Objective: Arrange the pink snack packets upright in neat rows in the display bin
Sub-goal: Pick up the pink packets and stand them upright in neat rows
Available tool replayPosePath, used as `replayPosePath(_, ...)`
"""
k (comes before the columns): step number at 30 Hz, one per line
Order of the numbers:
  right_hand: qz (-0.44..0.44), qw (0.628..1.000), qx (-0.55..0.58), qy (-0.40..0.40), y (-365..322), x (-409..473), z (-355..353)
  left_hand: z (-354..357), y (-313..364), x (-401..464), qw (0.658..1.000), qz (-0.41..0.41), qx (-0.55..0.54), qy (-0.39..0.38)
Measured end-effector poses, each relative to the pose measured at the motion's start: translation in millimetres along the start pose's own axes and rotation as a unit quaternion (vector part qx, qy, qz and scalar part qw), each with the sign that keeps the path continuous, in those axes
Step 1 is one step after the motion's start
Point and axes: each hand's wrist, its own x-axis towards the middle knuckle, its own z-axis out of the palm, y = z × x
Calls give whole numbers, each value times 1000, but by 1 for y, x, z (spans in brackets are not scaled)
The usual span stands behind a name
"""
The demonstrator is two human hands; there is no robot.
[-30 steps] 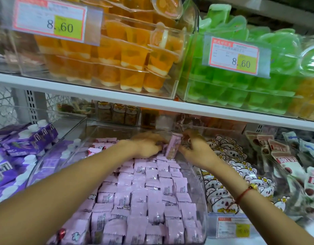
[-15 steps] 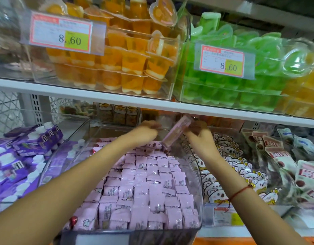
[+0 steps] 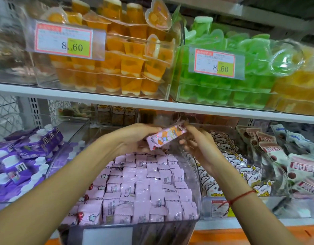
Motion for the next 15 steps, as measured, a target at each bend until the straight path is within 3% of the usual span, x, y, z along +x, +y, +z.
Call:
replayPosePath(4,4,999,-16,-37,2,-2,4,-1,-2,2,999,-29,19,-9)
replayPosePath(8,-2,1000,13,-12,3,-1,6,-7,-4,2,998,-50,-16,-42)
replayPosePath(12,5,1000,26,9,3,-2,2,-15,0,1,999,-32,2,-6)
replayPosePath(15,-28,990,-132,30,7,-1,0,-16,1,3,989,29,128,62)
